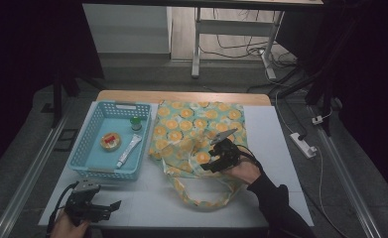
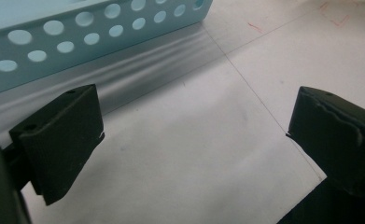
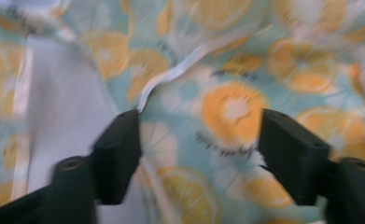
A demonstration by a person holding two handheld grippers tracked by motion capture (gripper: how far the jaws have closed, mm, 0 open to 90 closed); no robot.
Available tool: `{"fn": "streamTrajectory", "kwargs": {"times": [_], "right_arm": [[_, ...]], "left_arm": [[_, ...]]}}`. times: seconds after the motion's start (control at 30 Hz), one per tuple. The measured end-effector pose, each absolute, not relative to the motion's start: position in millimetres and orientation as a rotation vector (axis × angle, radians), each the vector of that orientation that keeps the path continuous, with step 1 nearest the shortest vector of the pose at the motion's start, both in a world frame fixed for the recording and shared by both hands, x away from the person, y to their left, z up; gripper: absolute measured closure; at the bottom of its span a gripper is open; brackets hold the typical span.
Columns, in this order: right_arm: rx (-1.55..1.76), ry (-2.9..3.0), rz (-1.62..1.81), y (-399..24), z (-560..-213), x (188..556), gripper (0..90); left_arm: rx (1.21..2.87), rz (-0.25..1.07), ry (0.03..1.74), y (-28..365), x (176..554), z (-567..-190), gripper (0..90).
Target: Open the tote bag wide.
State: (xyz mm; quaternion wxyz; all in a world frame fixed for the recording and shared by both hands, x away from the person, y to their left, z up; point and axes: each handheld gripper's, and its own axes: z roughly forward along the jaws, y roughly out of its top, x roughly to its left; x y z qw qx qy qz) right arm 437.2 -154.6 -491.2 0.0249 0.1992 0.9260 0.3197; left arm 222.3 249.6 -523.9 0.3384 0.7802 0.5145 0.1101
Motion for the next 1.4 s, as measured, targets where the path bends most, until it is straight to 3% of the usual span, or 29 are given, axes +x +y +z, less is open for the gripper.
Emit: {"fn": "streamTrajectory", "kwargs": {"times": [0.1, 0.17, 0.2, 0.5, 0.57, 0.63, 1.07, 1.17, 1.23, 1.3, 1.33, 1.4], "right_arm": [[0.597, 2.901, 0.985, -159.6, -494.8, 432.2, 51.5], [0.588, 2.907, 0.98, -161.1, -496.0, 430.5, 55.0], [0.576, 2.927, 0.972, -164.0, -498.1, 427.4, 62.1], [0.506, 2.963, 0.866, -171.7, -509.5, 420.5, 79.3], [0.486, 2.968, 0.86, -171.6, -509.3, 418.8, 88.5], [0.46, 2.957, 0.852, -170.7, -508.2, 417.5, 90.0], [0.589, 2.802, 0.89, -164.5, -505.6, 438.9, 90.0], [0.588, 2.814, 0.88, -162.7, -511.3, 440.0, 84.5], [0.583, 2.807, 0.881, -162.3, -513.6, 437.5, 69.7], [0.578, 2.8, 0.877, -161.9, -513.8, 436.4, 66.1], [0.56, 2.782, 0.871, -160.5, -514.1, 434.2, 58.4], [0.556, 2.762, 0.858, -158.5, -514.4, 432.2, 53.8]], "left_arm": [[2.033, 0.287, 1.34, 249.5, 222.3, -523.9, 3.3], [2.032, 0.287, 1.341, 249.6, 222.4, -523.9, 3.3], [2.032, 0.286, 1.341, 249.6, 222.4, -523.9, 3.3], [2.034, 0.287, 1.342, 249.2, 222.5, -524.0, 3.3], [2.034, 0.288, 1.342, 249.2, 222.5, -524.0, 3.4], [2.034, 0.288, 1.342, 249.2, 222.5, -524.0, 3.4], [2.037, 0.284, 1.345, 249.2, 223.1, -524.3, 3.5], [2.036, 0.283, 1.345, 249.4, 223.1, -524.3, 3.6], [2.035, 0.281, 1.346, 249.4, 223.2, -524.4, 3.5], [2.036, 0.284, 1.346, 249.2, 223.1, -524.3, 3.6], [2.036, 0.283, 1.346, 249.2, 223.1, -524.4, 3.6], [2.037, 0.283, 1.346, 249.1, 223.2, -524.4, 3.6]]}}
